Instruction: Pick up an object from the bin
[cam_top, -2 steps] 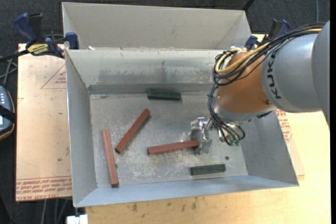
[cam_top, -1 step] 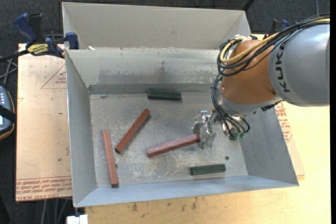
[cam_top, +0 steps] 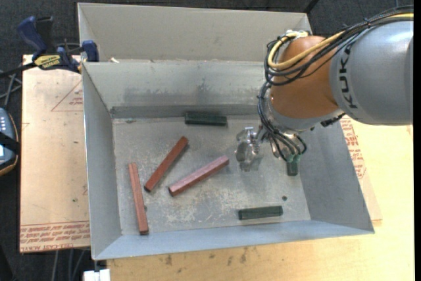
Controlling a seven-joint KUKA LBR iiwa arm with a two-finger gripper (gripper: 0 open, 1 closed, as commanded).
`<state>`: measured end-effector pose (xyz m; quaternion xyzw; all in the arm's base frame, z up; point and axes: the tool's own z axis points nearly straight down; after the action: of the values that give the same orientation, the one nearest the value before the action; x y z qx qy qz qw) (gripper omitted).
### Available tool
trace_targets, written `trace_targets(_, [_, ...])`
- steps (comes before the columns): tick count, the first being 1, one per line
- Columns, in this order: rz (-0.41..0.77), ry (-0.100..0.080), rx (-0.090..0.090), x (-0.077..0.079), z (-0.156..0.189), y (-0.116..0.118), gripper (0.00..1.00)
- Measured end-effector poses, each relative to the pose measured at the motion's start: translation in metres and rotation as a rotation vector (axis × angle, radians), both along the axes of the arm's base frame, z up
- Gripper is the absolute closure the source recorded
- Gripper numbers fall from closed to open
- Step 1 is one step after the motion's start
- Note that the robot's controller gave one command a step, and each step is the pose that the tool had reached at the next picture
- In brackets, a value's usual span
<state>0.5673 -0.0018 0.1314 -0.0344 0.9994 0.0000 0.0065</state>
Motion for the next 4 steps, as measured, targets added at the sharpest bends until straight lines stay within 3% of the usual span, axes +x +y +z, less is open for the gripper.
trace_targets(1, [-0.145,0.011,0.002,0.025,-0.027,0.047,0.0])
trace_targets(4, [-0.098,0.011,0.002,0.026,-0.04,0.046,0.0])
